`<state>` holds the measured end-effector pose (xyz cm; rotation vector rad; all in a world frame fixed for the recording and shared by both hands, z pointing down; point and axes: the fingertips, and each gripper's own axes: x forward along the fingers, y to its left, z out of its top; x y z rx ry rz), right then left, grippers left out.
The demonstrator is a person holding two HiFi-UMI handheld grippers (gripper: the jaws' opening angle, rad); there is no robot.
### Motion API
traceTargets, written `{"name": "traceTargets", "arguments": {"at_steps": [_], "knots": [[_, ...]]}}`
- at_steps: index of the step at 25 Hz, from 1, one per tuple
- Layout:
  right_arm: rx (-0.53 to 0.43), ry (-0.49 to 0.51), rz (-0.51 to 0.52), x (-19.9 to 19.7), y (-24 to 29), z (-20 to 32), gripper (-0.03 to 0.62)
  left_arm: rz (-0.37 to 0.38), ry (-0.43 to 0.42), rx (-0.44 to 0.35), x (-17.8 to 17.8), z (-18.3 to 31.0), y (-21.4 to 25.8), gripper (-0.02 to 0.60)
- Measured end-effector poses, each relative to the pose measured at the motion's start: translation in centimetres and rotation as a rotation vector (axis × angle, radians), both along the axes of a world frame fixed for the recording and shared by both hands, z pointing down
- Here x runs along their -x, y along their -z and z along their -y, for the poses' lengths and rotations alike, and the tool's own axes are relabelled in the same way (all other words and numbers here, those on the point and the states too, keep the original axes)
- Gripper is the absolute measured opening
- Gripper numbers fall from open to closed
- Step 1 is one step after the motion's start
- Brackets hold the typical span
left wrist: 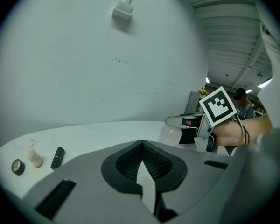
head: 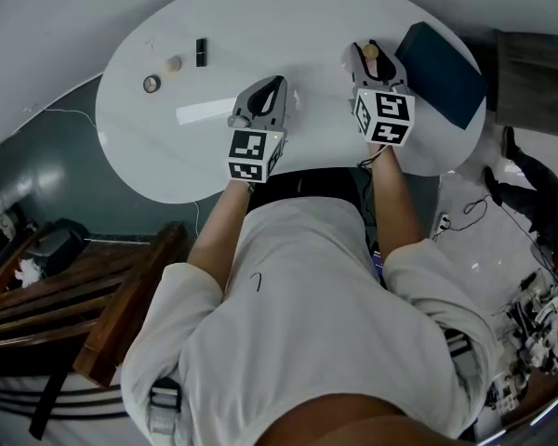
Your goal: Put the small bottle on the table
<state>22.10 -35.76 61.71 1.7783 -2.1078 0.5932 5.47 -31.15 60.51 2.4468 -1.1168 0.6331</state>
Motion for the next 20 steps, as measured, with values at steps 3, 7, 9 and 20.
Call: {"name": "traceTargets", "arguments": {"at_steps": [3,7,9,20], "knots": [[0.011,-0.01,-0.002,-0.2,-0.5,0.4,0.129,0.002,-0.002,0.01,0.0,-0.1,-0.3,0.012],[0.025,-0.019,-0.006,-0.5,-1.2,0.7,0.129,0.007,-0.001,0.017,0.0,-0.3,-0.5,0.012],[0.033,-0.022,-0.01,-0.7,-1.6,0.8,0.129,0.008,0.001,0.018,0.0,-0.4,-0.6,0.012],[0.071,-0.032,-0.018,-0.9,-3.7,0.8,0.129,0.013,-0.008,0.037,-0.4,-1.5,-1.1,0.012]]}}
